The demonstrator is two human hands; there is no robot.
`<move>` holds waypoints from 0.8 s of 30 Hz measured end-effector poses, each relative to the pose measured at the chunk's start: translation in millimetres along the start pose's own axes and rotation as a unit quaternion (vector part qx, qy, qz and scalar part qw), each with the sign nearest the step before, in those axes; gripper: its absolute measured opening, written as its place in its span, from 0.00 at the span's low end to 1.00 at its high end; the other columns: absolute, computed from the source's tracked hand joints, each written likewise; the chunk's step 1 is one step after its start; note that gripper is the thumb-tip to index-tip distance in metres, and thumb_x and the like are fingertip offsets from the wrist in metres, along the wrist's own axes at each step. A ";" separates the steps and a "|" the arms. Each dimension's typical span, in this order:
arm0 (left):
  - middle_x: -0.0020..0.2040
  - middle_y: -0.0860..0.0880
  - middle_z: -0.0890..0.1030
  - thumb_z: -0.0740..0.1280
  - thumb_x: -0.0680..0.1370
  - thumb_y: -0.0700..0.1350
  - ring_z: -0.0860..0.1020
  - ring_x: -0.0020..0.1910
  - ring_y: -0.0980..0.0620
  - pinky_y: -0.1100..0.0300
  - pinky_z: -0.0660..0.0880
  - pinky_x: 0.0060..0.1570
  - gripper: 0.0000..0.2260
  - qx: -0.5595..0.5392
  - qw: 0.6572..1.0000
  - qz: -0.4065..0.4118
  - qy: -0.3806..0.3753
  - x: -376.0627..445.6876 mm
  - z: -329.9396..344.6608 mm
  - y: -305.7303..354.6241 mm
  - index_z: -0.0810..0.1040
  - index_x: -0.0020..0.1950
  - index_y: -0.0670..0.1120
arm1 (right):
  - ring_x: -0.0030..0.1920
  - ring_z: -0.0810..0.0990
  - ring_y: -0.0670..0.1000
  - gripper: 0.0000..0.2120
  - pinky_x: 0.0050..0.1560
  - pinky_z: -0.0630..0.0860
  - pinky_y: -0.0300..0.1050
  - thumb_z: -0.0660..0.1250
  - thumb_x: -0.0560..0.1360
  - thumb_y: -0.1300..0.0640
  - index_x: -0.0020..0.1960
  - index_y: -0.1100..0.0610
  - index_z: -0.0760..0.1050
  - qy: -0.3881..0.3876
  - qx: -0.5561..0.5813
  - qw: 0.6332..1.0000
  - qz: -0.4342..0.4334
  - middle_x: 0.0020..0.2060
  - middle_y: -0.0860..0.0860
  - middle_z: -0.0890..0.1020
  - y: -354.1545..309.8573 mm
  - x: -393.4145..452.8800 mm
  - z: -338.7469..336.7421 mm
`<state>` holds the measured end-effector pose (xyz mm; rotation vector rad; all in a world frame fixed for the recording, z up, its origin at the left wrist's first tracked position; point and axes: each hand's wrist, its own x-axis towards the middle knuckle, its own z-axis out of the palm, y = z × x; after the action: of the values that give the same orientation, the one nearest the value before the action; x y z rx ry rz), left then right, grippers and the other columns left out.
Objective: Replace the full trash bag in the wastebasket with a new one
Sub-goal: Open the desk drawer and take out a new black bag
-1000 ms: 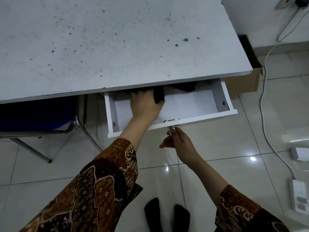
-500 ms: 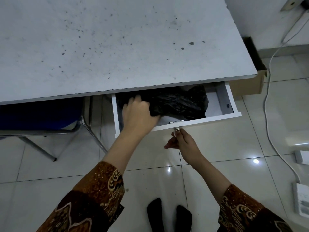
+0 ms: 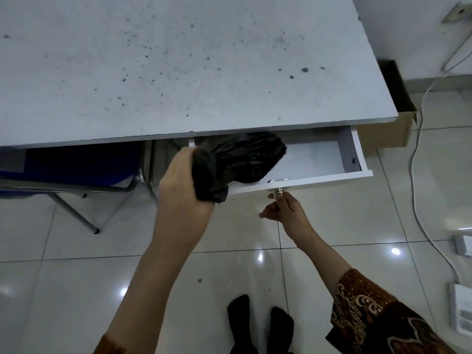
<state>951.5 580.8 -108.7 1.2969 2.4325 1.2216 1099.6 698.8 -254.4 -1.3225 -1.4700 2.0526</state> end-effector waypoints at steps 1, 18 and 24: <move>0.37 0.50 0.72 0.71 0.68 0.33 0.69 0.35 0.60 0.74 0.67 0.34 0.11 0.017 1.000 -0.001 0.007 -10.9 -10.6 -0.3 0.72 0.44 0.44 | 0.38 0.82 0.55 0.13 0.44 0.78 0.40 0.50 0.82 0.57 0.54 0.63 0.70 -0.002 0.004 1.000 0.002 0.31 0.54 0.80 -1.2 -1.0 0.6; 0.31 0.41 0.78 0.63 0.71 0.37 0.72 0.28 0.48 0.62 0.64 0.26 0.03 0.137 0.944 -0.271 -0.131 -112.2 -2.3 -50.2 0.74 0.38 0.38 | 0.34 0.83 0.49 0.14 0.45 0.79 0.41 0.48 0.83 0.54 0.45 0.60 0.67 0.003 0.007 1.000 -0.024 0.33 0.55 0.78 -18.1 4.2 15.5; 0.34 0.44 0.78 0.62 0.72 0.40 0.77 0.34 0.45 0.57 0.72 0.30 0.04 0.116 0.942 -0.258 -0.179 -91.5 9.5 -42.8 0.75 0.41 0.40 | 0.33 0.82 0.50 0.15 0.43 0.79 0.43 0.48 0.83 0.53 0.43 0.57 0.66 0.015 0.029 0.999 -0.010 0.31 0.55 0.78 -49.1 31.2 30.6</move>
<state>985.5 505.5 -167.7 0.7484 2.4543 0.5262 1045.5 723.2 -226.2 -1.3049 -1.3949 2.0370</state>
